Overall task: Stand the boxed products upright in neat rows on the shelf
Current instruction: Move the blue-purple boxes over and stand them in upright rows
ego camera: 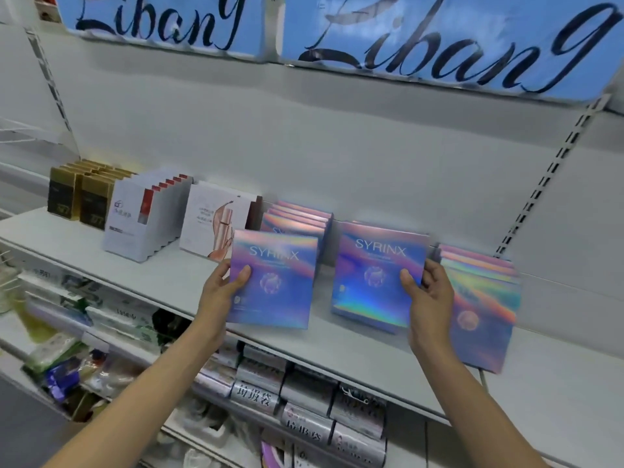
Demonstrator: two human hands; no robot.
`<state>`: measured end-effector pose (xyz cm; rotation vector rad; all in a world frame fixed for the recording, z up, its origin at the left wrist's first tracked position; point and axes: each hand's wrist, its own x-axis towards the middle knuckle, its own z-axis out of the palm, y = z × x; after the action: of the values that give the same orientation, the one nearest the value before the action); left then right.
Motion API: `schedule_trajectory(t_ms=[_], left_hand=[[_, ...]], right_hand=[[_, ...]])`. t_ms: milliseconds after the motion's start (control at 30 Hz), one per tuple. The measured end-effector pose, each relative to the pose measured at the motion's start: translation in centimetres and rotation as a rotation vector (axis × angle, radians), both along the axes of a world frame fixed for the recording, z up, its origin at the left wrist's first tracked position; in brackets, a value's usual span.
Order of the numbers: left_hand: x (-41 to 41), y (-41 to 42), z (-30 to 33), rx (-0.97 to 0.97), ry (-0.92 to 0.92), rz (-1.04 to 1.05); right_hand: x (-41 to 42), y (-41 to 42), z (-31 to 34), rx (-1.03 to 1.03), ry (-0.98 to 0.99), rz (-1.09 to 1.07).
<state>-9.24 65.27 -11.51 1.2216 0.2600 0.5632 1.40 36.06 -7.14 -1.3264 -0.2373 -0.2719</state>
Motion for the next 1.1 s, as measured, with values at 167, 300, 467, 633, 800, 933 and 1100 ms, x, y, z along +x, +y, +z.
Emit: schedule_trajectory(t_ms=[167,300,467,633,800,933,1100], left_hand=[[3.6,2.0,-0.9,0.095,0.041,-0.034],[5.6,2.9,-1.1,0.244,0.035,-0.101],[6.9,3.8,-2.8,0.745,0.027,0.038],[7.1,4.0,-4.4,0.858,0.077,0.148],[8.2,4.0,-4.5,0.805,0.096,0.17],[8.3,4.3,-4.3,0.72,0.042,0.022],[8.4,4.9,-4.0,0.625,-0.038,-0.137]], right_hand=[[-1.2,-0.1,-0.4,0.0,0.021,-0.095],[-2.8,0.0,-0.9,0.027,0.055,-0.191],[-4.6,0.3,-1.4,0.068,0.071,-0.242],[-6.1,0.7,-2.2,0.055,0.086,-0.294],[-6.4,1.0,-2.4,0.077,0.082,-0.315],[-6.2,1.1,-2.7,0.082,0.092,-0.312],[-5.8,1.0,-3.1,0.075,0.116,-0.321]])
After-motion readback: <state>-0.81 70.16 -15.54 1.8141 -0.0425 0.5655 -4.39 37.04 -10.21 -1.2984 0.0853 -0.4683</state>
